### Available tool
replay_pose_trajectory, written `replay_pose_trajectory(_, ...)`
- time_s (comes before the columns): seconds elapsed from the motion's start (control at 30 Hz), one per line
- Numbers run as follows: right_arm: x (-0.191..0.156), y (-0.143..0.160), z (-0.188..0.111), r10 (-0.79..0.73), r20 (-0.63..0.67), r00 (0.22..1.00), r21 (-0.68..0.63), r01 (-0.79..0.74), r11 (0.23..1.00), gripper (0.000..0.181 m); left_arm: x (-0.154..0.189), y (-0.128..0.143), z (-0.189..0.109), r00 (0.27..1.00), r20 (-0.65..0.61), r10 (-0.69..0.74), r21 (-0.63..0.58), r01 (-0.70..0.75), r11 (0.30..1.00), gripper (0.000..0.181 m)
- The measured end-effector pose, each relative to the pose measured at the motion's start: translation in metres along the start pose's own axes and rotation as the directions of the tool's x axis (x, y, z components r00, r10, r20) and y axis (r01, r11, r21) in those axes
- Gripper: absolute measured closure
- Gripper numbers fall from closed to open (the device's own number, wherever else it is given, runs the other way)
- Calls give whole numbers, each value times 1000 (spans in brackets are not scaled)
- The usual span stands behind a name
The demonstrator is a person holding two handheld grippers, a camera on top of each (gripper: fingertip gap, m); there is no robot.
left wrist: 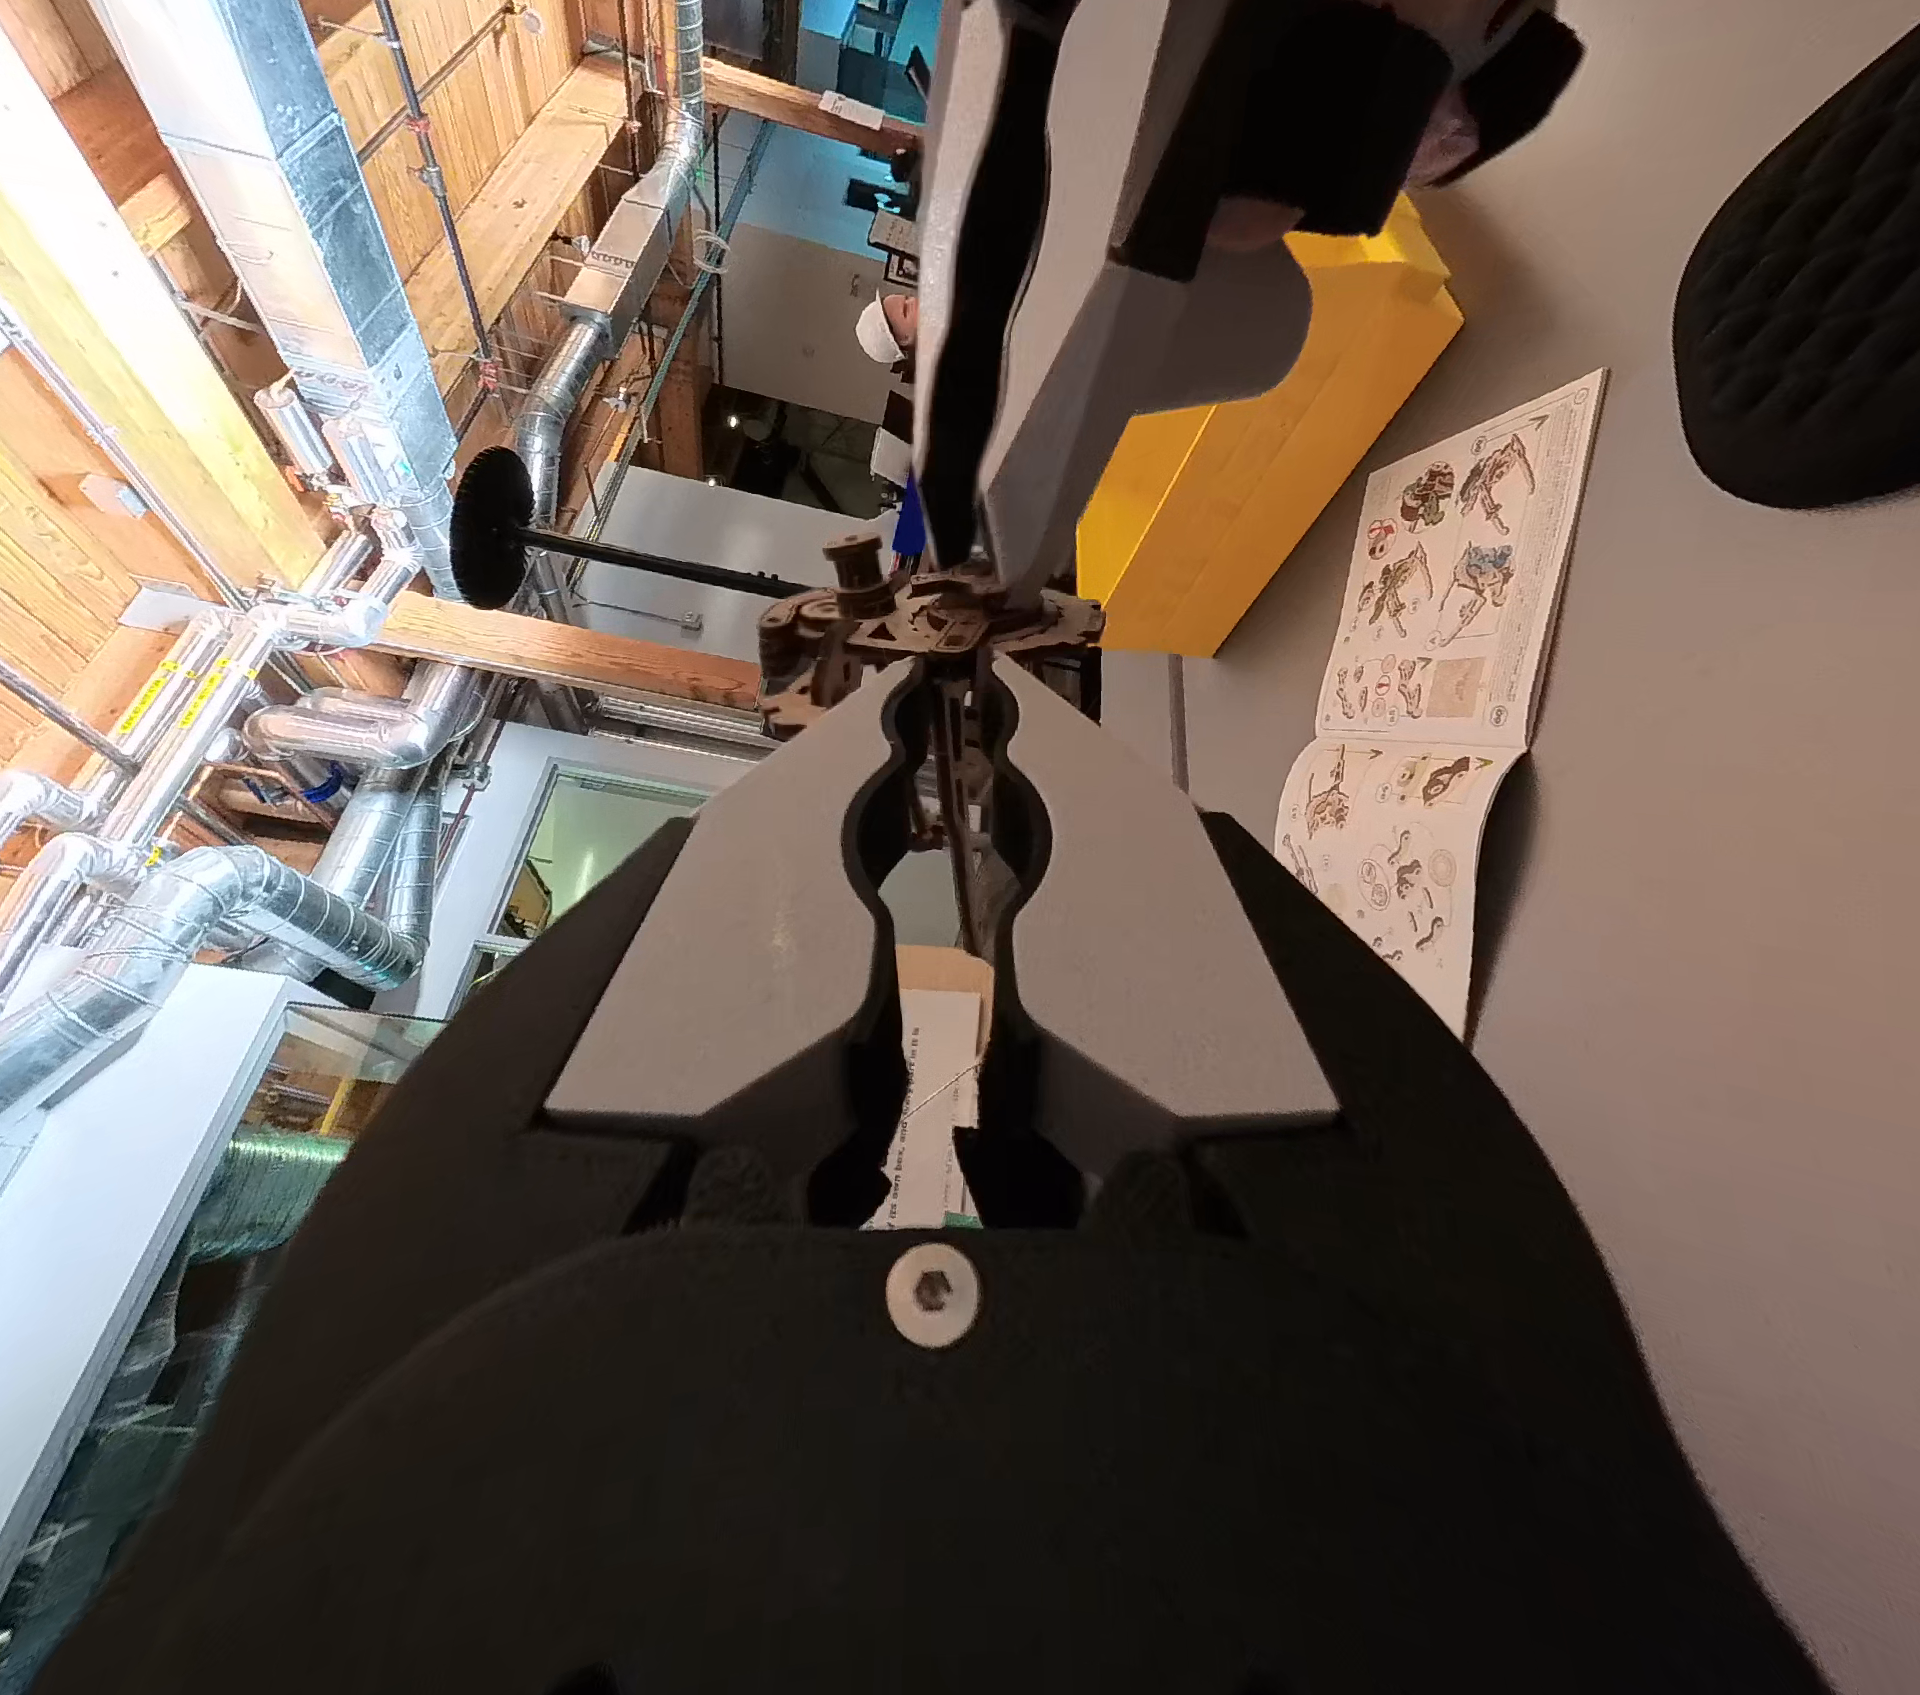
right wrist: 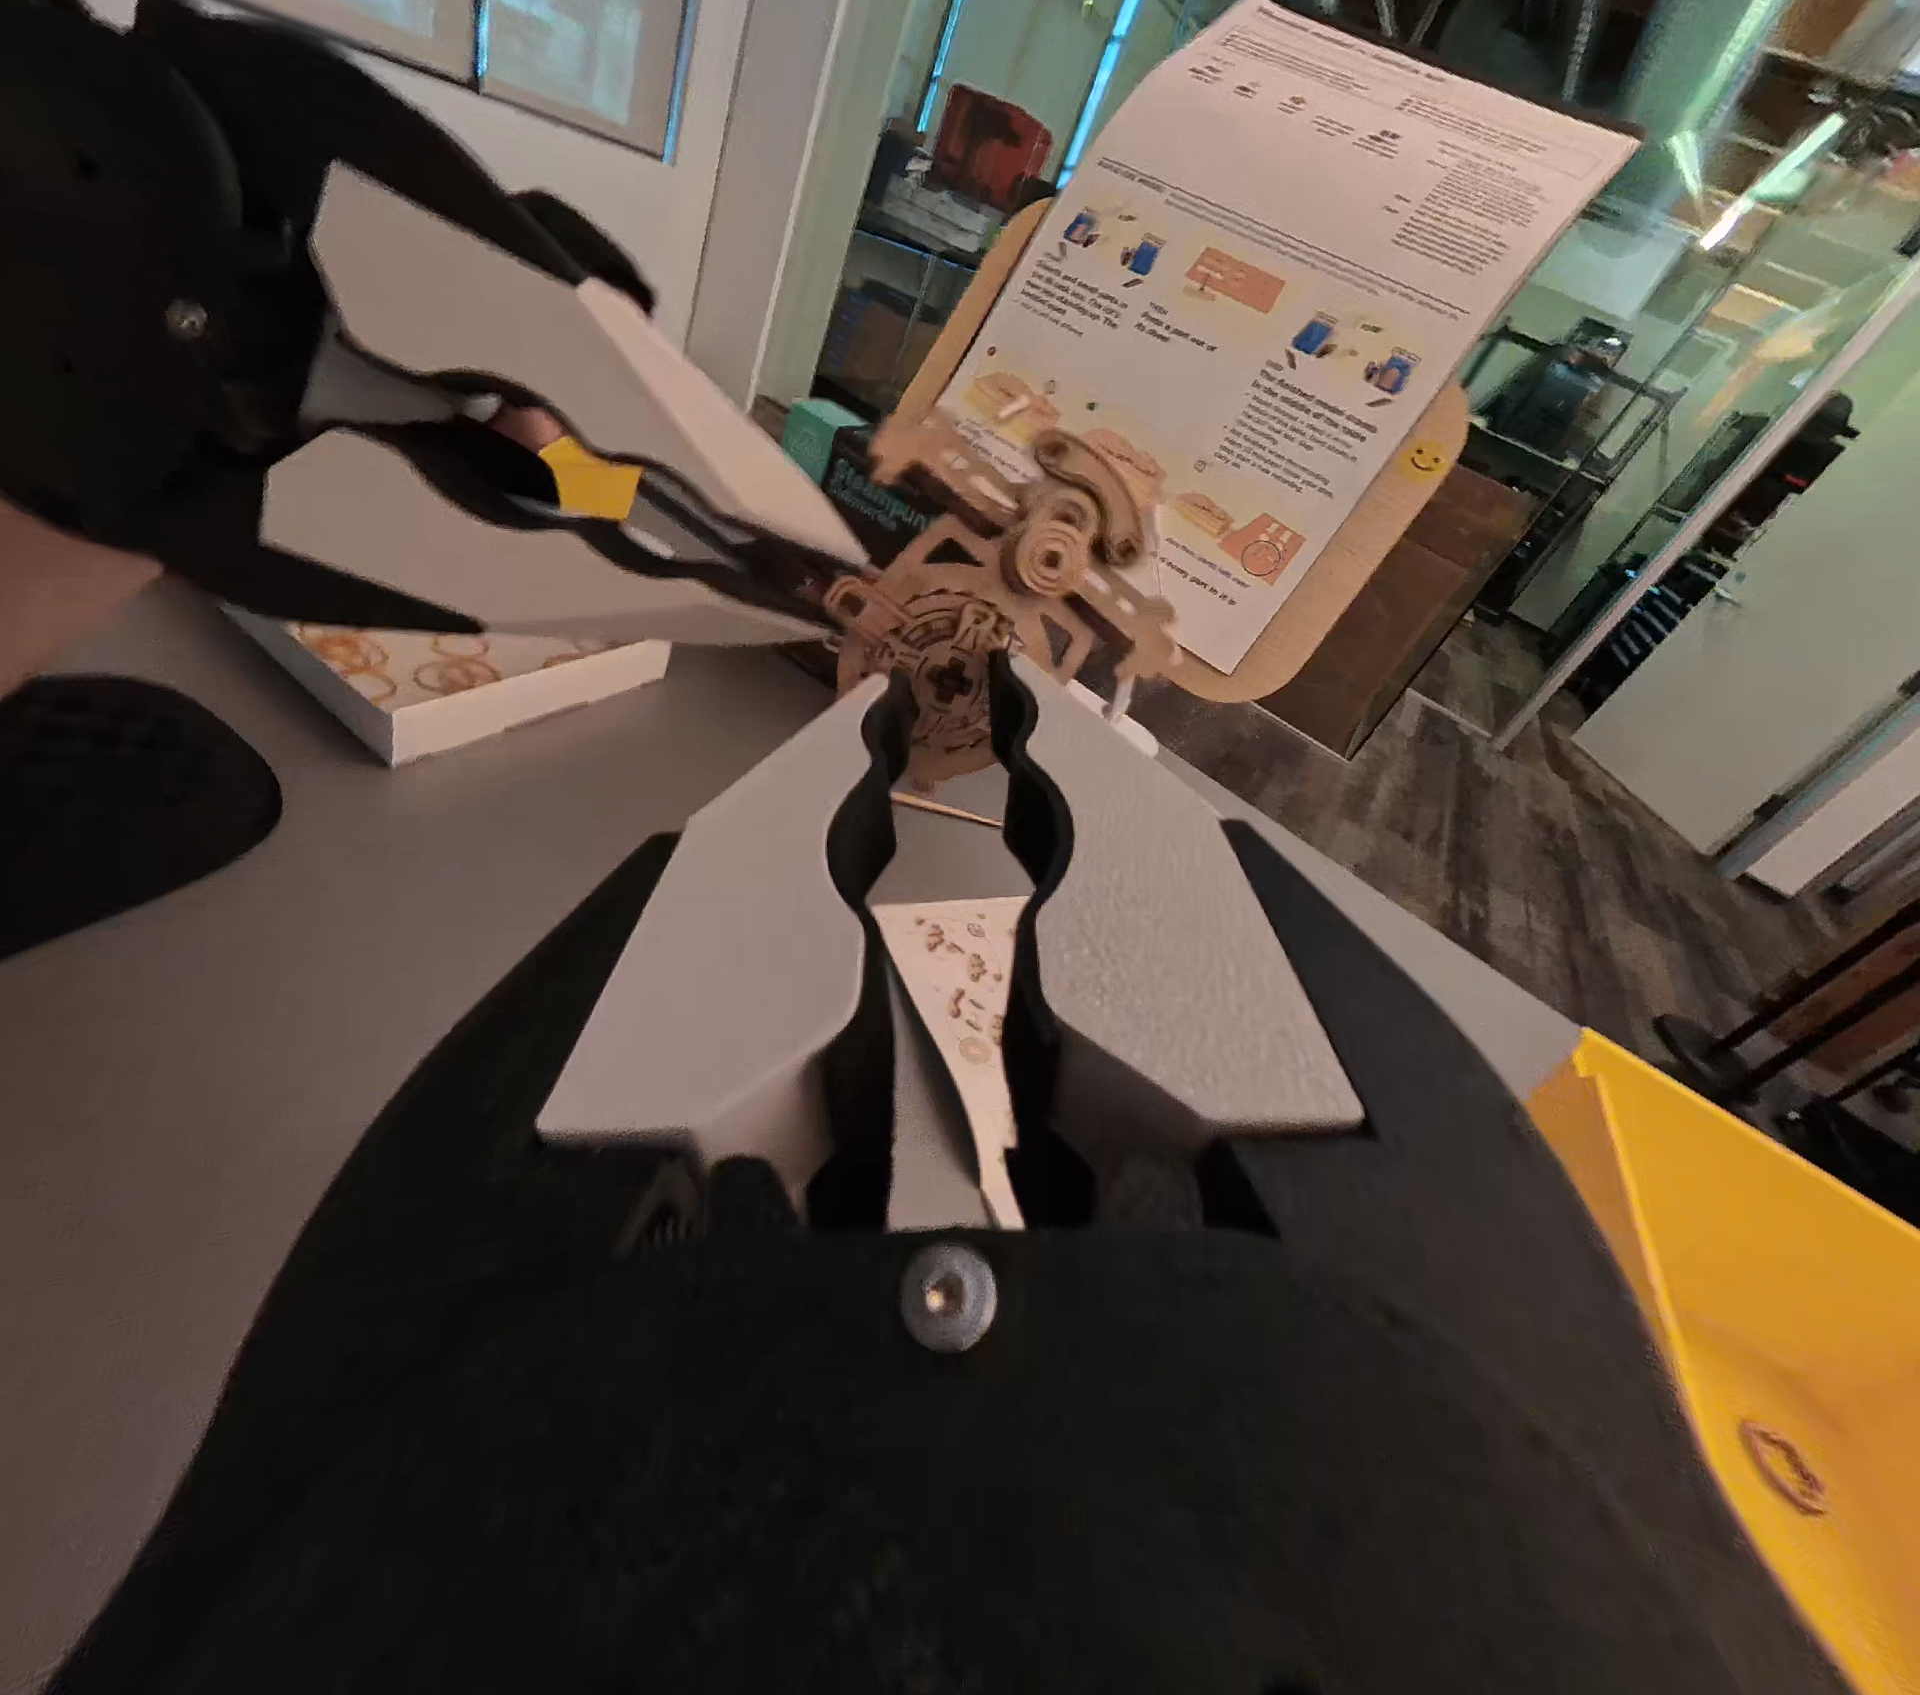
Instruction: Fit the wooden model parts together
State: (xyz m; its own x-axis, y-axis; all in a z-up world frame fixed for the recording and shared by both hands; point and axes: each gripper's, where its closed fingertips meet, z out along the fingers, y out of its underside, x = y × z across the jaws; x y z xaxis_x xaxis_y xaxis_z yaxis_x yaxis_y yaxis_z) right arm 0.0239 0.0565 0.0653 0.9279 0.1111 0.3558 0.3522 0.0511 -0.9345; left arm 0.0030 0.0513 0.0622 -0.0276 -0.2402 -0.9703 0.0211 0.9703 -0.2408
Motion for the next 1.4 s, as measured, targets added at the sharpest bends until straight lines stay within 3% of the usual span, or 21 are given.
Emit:
replay_pose_trajectory(0.1,1,2,0,117,21,993,34,-117,993,168,1,-1,2,1000,2,12,-5,-12,1000,176)
replay_pose_trajectory(0.63,5,4,2,384,39,922,109,-386,916,168,3,0,3,998,9,63,-40,-63,997,176)
replay_pose_trajectory(1.03,6,12,5,609,141,780,119,-624,772,168,10,1,7,984,7,179,-99,-177,979,176)
replay_pose_trajectory(1.4,8,21,7,788,253,562,95,-825,558,168,16,2,12,955,4,295,-160,-291,943,176)
